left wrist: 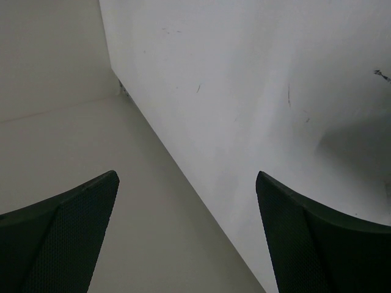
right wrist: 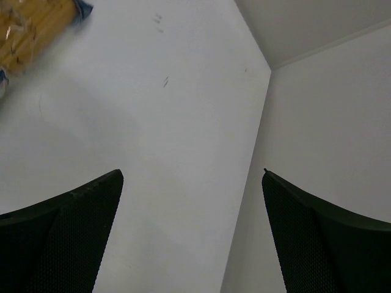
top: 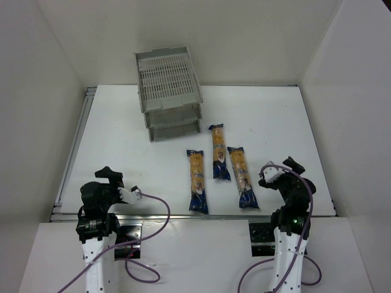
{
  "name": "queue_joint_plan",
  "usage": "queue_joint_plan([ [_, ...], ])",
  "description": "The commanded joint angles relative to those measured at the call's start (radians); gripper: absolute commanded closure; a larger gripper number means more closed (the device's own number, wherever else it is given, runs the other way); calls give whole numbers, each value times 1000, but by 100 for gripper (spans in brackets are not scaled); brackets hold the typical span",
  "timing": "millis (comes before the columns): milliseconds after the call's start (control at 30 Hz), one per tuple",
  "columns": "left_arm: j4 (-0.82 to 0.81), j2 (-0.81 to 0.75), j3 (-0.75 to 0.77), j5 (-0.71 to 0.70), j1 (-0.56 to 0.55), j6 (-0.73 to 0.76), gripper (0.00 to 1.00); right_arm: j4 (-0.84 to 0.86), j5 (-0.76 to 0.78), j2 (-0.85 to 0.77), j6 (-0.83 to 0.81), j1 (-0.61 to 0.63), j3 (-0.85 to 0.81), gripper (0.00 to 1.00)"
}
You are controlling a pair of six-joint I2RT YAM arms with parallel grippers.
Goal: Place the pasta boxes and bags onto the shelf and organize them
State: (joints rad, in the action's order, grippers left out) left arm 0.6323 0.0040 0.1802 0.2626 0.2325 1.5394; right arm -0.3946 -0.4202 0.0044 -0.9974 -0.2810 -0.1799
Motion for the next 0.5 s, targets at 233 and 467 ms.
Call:
queue_joint_plan([
  [233, 33, -16, 18, -43, 4, 1, 0, -40, 257, -9, -244, 2, 48, 1],
  [467, -179, -16, -70, -252, 4, -36, 0, -25, 299, -9, -164, 2, -22, 0],
])
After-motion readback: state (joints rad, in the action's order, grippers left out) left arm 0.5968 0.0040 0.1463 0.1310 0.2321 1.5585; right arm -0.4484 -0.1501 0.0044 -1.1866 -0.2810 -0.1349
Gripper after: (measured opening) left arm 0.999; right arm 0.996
